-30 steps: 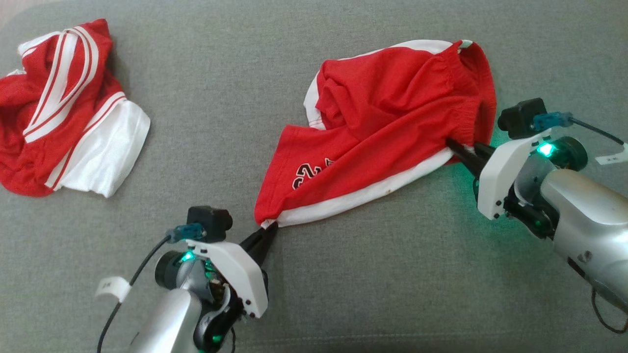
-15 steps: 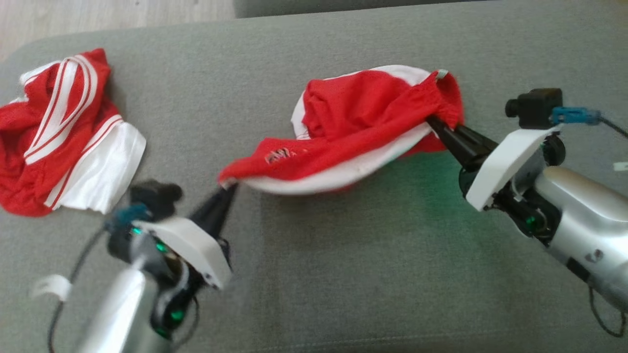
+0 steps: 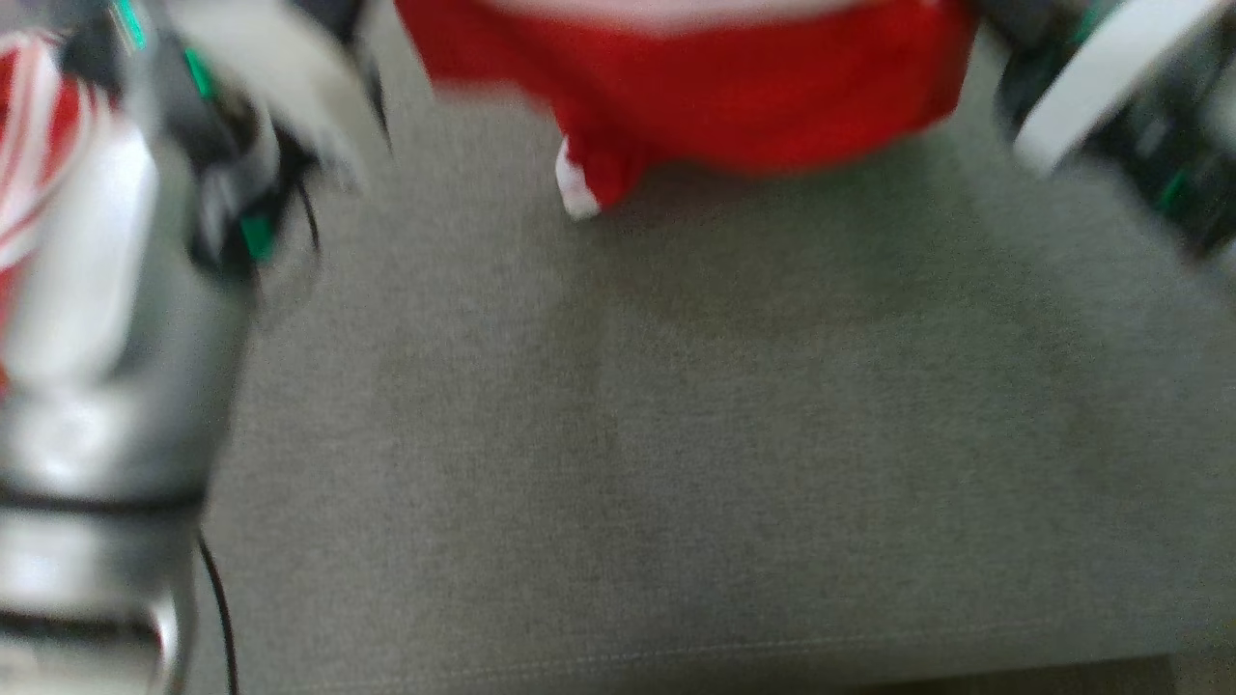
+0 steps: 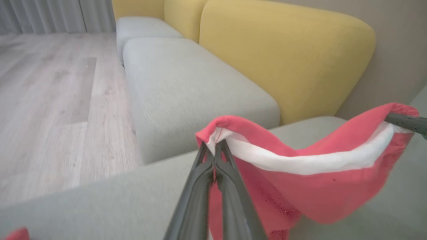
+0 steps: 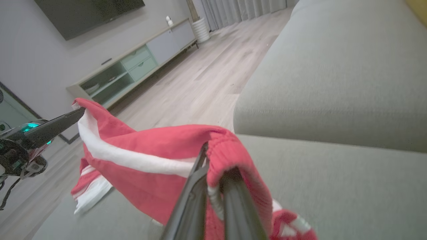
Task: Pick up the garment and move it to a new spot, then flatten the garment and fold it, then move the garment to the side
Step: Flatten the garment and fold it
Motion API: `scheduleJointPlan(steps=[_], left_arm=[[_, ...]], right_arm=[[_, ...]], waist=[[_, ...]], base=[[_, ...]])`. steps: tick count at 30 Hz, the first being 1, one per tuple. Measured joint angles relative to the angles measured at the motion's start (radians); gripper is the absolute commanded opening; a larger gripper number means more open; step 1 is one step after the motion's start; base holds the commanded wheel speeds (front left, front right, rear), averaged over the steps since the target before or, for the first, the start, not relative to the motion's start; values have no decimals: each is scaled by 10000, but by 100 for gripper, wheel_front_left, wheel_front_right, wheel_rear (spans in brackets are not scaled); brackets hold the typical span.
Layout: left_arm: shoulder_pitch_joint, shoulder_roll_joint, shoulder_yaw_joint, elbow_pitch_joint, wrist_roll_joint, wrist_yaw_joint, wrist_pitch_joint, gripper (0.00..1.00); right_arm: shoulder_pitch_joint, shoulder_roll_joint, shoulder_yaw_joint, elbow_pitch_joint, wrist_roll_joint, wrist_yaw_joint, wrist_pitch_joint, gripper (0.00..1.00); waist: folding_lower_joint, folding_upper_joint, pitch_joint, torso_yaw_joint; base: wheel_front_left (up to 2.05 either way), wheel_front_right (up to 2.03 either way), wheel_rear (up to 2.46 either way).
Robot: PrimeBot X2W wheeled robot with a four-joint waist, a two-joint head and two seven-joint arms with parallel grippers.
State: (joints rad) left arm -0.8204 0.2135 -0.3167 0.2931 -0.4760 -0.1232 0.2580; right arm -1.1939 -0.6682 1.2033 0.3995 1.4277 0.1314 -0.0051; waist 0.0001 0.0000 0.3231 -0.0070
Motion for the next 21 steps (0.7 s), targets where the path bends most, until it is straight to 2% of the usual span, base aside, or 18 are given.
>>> scheduleJointPlan(steps=[7, 11, 14, 21], left_arm=[[-4622, -525, 121, 2422, -40, -10, -347, 0], [-6608, -867, 663, 3674, -437, -10, -997, 0], [-7844, -1014, 1026, 4560, -639, -8, -1429, 0], [-9699, -1104, 1024, 5939, -723, -12, -2082, 0]], right_arm=[[-2876, -92, -688, 326, 261, 0, 554, 0], [-4182, -86, -1162, 556, 364, 0, 477, 0], [-4990, -82, -1216, 637, 284, 0, 405, 0], [-5867, -94, -1348, 606, 247, 0, -46, 0]], waist=[[3, 0, 1623, 116], [3, -1, 2407, 189], [4, -1, 2815, 250], [-1, -1, 3013, 348]], base=[[0, 0, 0], [0, 0, 0], [0, 0, 0], [0, 0, 0]])
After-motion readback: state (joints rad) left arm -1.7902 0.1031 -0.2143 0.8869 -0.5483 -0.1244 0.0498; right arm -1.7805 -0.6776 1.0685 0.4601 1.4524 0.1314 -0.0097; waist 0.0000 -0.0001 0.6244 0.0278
